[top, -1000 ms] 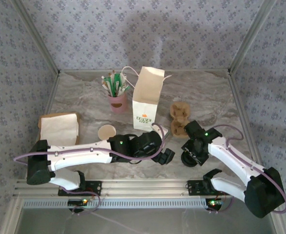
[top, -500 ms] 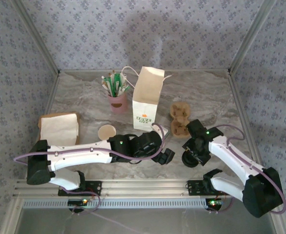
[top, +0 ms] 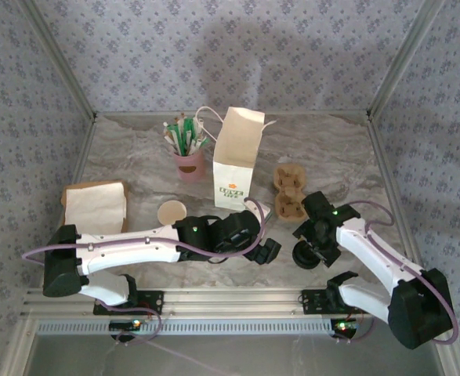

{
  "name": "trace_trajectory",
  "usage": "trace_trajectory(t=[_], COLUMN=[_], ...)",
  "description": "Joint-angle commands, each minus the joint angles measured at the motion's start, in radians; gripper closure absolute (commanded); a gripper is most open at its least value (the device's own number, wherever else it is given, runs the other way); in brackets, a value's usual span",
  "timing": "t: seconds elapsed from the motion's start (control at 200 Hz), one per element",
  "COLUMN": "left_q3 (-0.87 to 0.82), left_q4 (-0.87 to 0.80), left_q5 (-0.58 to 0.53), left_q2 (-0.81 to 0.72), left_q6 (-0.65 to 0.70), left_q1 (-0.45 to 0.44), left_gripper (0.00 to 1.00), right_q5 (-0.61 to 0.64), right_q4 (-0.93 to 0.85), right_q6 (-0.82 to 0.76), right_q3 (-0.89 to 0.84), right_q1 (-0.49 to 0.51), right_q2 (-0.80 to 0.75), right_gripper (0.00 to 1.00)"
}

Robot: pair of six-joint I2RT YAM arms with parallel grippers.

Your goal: Pack the takeout coffee

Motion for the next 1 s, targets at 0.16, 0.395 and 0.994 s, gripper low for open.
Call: trace_trajectory(t=[0.16,0.395,0.994], left_q3=[0.028,0.023,0.017], left_q4=[0.012,0.013,0.014], left_q5=[-0.008,-0.01,-0.014], left_q2=[0.012,0.01,0.006], left_q6=[0.001,0.002,-0.002], left_q1=[-0.006,-0.006,-0.007], left_gripper=[0.02,0.02,0.03], right_q5=[-0.009,-0.01,-0.004], right_q4=[0.003,0.016,0.019], right_q6=[-0.009,-0.011,-0.012], right_q3=[-0.016,-0.015,-0.013], right_q1=[-0.006,-0.006,-0.006], right_q2=[0.028,0.038,0.054], right_gripper=[0.14,0.18,0.21])
